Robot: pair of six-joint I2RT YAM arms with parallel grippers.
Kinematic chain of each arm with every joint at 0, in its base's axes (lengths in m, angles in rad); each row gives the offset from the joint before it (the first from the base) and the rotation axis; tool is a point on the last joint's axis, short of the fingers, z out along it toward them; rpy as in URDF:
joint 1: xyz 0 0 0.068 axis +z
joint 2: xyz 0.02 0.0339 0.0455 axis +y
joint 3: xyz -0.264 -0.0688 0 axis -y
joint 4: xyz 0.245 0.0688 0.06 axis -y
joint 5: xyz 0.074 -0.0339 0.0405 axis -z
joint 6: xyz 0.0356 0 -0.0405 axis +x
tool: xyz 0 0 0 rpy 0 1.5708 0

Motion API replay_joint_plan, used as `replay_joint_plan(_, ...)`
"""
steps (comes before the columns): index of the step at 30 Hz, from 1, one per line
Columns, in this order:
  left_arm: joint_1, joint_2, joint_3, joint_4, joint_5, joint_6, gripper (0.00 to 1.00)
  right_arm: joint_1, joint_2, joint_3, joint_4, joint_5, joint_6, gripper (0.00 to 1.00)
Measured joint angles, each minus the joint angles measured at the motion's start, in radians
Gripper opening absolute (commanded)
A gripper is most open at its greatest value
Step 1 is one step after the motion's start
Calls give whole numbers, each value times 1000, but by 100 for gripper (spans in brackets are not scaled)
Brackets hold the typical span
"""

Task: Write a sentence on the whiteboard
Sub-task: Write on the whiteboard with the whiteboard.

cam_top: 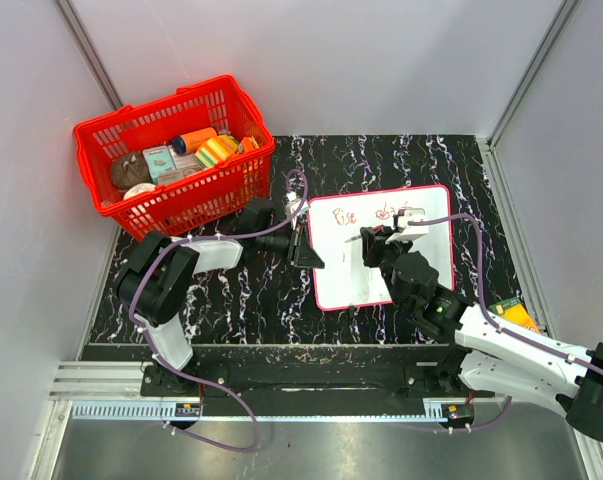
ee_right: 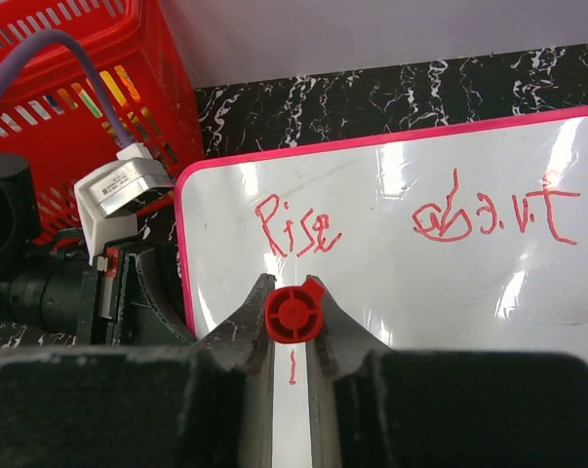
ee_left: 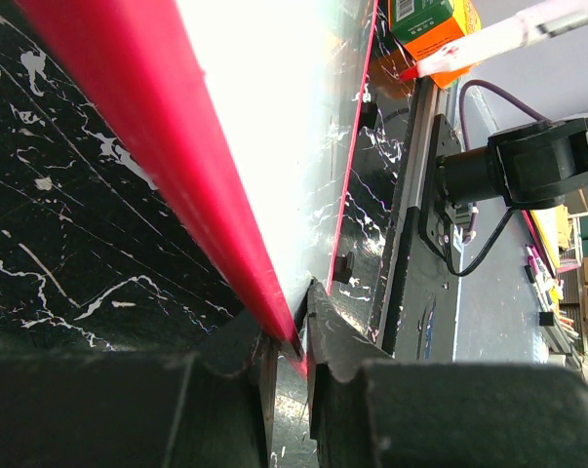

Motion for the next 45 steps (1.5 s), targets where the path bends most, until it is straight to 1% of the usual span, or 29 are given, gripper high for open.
replay_joint_plan(12,0,0,0,0,0,0,0,0,25,-21,-40,1,13,0)
replay_joint_plan(32,0,0,0,0,0,0,0,0,26,-40,-40,0,40,0)
replay_joint_plan(45,0,0,0,0,0,0,0,0,13,-40,-68,34,43,0)
